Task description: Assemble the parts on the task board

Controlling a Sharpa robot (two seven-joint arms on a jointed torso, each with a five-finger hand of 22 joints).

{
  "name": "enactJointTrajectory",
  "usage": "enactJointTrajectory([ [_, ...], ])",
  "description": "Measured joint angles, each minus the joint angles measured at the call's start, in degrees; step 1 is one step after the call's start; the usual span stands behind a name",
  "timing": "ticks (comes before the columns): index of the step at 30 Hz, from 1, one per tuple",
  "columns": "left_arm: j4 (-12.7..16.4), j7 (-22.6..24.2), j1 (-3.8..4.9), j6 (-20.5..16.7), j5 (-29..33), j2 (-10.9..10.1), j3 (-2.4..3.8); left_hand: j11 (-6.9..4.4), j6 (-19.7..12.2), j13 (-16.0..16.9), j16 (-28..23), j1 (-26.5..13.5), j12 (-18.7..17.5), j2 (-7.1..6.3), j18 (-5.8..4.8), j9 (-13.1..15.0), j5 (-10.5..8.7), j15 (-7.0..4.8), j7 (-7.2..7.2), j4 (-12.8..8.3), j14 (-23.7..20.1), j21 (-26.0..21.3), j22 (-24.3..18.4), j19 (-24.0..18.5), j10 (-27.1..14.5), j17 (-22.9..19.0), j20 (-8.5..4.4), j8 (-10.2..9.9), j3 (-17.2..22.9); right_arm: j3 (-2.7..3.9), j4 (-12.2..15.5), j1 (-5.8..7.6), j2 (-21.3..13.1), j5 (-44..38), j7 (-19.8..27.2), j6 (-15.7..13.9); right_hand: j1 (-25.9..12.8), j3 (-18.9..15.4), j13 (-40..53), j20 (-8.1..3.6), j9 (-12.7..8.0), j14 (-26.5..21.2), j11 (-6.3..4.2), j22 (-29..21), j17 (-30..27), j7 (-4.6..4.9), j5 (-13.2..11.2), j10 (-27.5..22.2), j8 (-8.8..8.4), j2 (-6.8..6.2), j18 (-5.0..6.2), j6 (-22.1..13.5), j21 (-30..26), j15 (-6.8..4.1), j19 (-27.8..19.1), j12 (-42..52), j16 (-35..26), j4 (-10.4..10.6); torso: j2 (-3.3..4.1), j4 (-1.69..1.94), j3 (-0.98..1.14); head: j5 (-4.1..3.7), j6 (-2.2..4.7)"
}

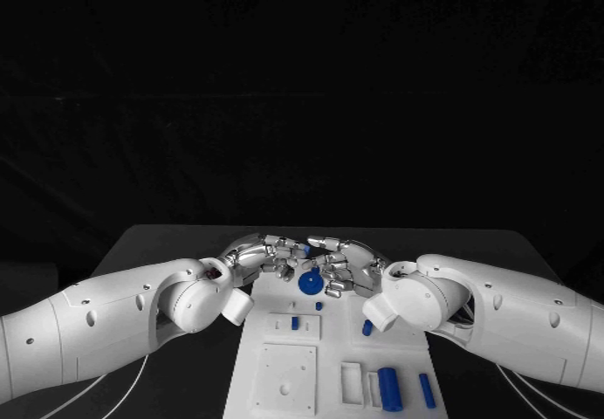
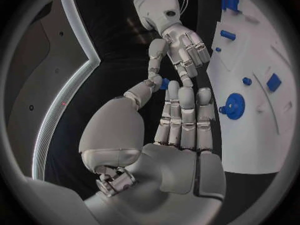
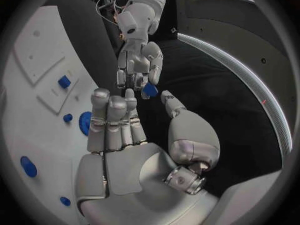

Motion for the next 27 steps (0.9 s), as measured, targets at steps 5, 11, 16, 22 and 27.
enactJointTrajectory([
  [5,0.0,0.1,0.00,0.2,-1.3,0.0,0.00,0.00,0.0,-0.1,0.0,0.0,0.0,0.00,0.00,0.0,0.00,0.02,-0.01,-0.2,0.0,0.0,0.0,0.0,0.0,0.0,0.00,0.0,-0.2,0.00,0.0,0.00,0.0,0.0,0.1,0.0,0.2,0.4,-0.1,-0.09,0.2,0.0,0.00,0.0,0.0,0.00,1.6,0.0,0.00,0.64,0.00,0.0,0.1,0.00,-0.1,0.0,0.0,-0.9,0.00,0.01,0.00,-0.09,-0.02],
  [11,0.1,0.3,0.00,0.4,-3.0,-0.1,0.00,0.00,0.0,-0.1,0.0,0.0,0.0,0.00,0.00,0.0,0.00,0.09,-0.03,-0.2,-0.1,0.0,0.0,0.0,0.0,0.0,0.00,0.0,-0.2,0.00,0.0,0.00,0.0,-0.1,0.1,0.1,0.7,0.9,-0.1,-0.09,0.4,0.2,0.00,0.0,0.1,-0.17,2.7,0.0,0.00,1.14,0.01,0.2,0.2,-0.16,-0.1,0.0,0.0,-1.8,0.00,0.02,-0.02,-0.14,-0.03],
  [16,0.1,0.3,0.00,0.5,-4.1,-0.1,0.00,0.00,0.0,0.0,0.0,0.0,0.0,-0.01,0.00,-0.1,0.00,0.17,-0.05,-0.5,0.0,0.0,0.0,0.0,0.0,0.0,0.00,-0.1,-0.2,0.00,0.0,0.00,-0.1,-0.1,0.1,0.1,1.3,1.8,-0.1,-0.09,0.6,0.2,0.00,0.0,0.0,-0.17,3.0,0.0,0.18,1.69,0.00,0.2,0.3,-0.16,-0.1,0.0,0.0,-2.7,-0.01,0.02,-0.02,-0.15,-0.03],
  [22,0.1,0.4,0.00,0.5,-4.7,0.0,0.00,0.00,0.1,-0.1,0.0,0.0,0.0,-0.01,0.00,-0.1,0.00,0.18,-0.11,-0.5,0.0,0.0,0.0,0.0,0.0,0.0,0.00,-0.2,-0.2,0.00,0.1,0.00,-0.1,-0.3,0.1,0.4,1.8,3.1,-0.2,-0.08,0.8,0.2,-0.20,0.0,0.0,-0.21,3.7,0.2,0.30,2.21,0.00,0.6,0.6,-0.16,-0.1,0.2,0.0,-4.0,-0.01,0.01,-0.01,-0.15,-0.03],
  [27,-0.1,0.4,0.00,0.5,-5.1,-0.1,0.00,0.00,0.1,-0.1,0.0,0.0,0.0,-0.01,0.00,-0.1,0.00,0.19,-0.12,-0.5,0.0,0.0,0.0,0.0,0.0,0.0,0.00,-0.2,-0.2,0.00,0.2,0.00,-0.2,-0.4,0.1,0.6,2.1,3.9,-0.3,-0.08,0.9,0.2,-0.20,0.0,0.0,-0.21,4.1,0.2,0.30,1.90,0.00,0.6,0.6,-0.16,-0.1,0.2,0.0,-4.5,-0.01,0.00,0.00,-0.15,-0.07],
])
